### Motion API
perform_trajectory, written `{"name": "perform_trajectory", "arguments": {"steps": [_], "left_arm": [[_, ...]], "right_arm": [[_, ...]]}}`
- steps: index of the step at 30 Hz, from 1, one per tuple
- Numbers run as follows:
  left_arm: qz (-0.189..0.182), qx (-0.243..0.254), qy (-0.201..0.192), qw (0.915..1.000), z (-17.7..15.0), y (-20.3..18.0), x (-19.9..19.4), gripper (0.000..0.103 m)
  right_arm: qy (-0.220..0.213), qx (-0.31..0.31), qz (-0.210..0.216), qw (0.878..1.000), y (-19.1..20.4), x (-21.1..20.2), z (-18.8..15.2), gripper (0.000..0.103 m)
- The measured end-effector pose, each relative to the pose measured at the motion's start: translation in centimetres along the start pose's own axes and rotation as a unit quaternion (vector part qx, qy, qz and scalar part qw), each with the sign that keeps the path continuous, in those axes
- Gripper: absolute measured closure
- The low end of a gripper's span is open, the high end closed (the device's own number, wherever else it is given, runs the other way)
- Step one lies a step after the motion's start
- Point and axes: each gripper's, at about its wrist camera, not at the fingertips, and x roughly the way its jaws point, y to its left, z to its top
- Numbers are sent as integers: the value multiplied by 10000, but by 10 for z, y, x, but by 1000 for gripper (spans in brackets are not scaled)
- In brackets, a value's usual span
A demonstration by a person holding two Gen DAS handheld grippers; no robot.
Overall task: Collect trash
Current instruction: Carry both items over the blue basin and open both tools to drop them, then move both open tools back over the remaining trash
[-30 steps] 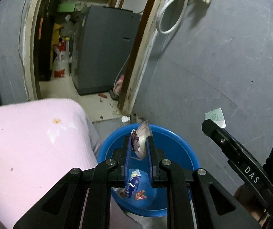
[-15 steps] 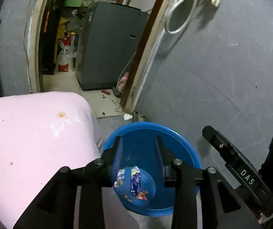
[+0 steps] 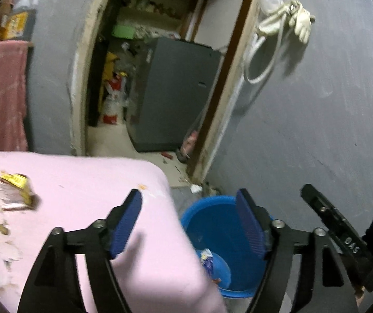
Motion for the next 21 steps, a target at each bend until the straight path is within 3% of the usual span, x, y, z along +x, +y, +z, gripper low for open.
{"name": "perform_trajectory", "arguments": {"steps": [4,6,11,21], "left_arm": [[234,-8,-501,9985,8,17,-34,15],[395,-13,-712,9967,11,25,-51,6],[652,-30,-1152,9912,18,48,-92,5],[1311,-85,-1652,9775,7,98,-159,2]], "right_arm": [[-344,-198,129,9991,23,-12,8,1],[-565,-346,227,9975,38,-20,12,0],[-937,-657,489,9922,74,-33,19,0],[-1362,-1121,1075,9784,148,-47,15,0]]}}
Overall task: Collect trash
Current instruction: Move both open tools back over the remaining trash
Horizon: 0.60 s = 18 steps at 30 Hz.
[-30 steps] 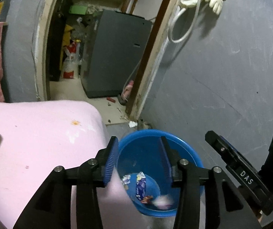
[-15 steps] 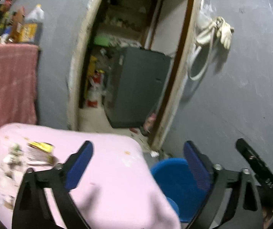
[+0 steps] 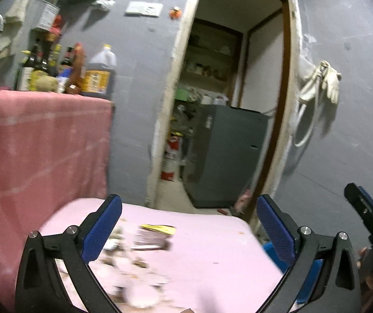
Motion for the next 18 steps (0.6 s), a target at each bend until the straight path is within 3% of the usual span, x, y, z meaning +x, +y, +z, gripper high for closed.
{"name": "perform_trajectory", "arguments": {"steps": [7,14,18], "left_arm": [[479,34,-259,9985,2,49,-25,2],[833,97,16,9965,-11,95,-19,2],[827,20,269,9962,-21,116,-5,2]], "right_arm": [[-105,-69,440,9990,42,9,-4,0],[531,-285,892,9942,74,42,-30,0],[911,-342,1011,9901,81,64,-43,0]]}}
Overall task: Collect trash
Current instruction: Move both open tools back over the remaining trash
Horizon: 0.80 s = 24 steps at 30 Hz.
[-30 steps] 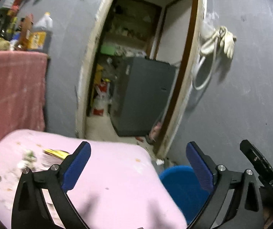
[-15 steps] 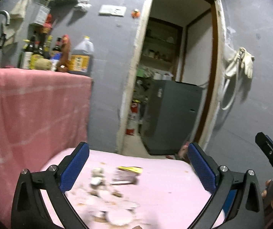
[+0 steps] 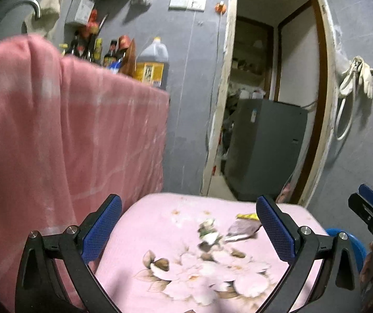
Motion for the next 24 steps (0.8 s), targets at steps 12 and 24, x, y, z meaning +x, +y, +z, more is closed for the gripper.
{"name": "perform_trajectory", "arguments": {"steps": [12,24], "left_arm": [[-217,246,1126,9931,-27,3,61,2],[-962,82,2132,9722,-33,-2,114,28]], "right_arm": [[1103,-41,425,9930,-6,64,-16,0],[2178,336,831,9719,-17,119,-31,10]]}}
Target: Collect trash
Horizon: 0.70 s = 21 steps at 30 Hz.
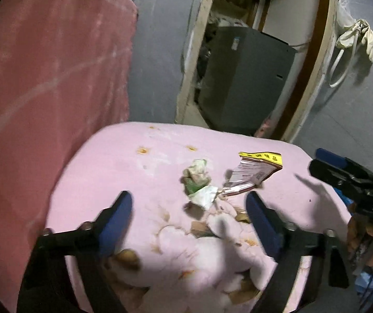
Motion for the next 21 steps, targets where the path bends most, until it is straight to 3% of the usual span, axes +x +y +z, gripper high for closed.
{"name": "perform_trajectory", "arguments": {"steps": [3,5,7,14,16,21], "left_arm": [[-165,-1,217,9996,4,-3,13,43],[-274,-20,398,9988,6,-3,22,60],[-354,-99,519,9980,8,0,26,70],[-570,-656,615,9943,14,21,28,88],[-622,-796,598,9931,15,27,26,92],[-658,-987,531,9915,17,33,22,99]], "right_arm": [[183,20,119,9998,1,11,3,19],[323,43,237,9992,2,21,5,22],[430,73,355,9984,3,31,8,29],[783,90,591,9951,9,58,9,36],[816,33,605,9948,12,60,9,42],[860,-74,641,9942,17,63,8,76]]}}
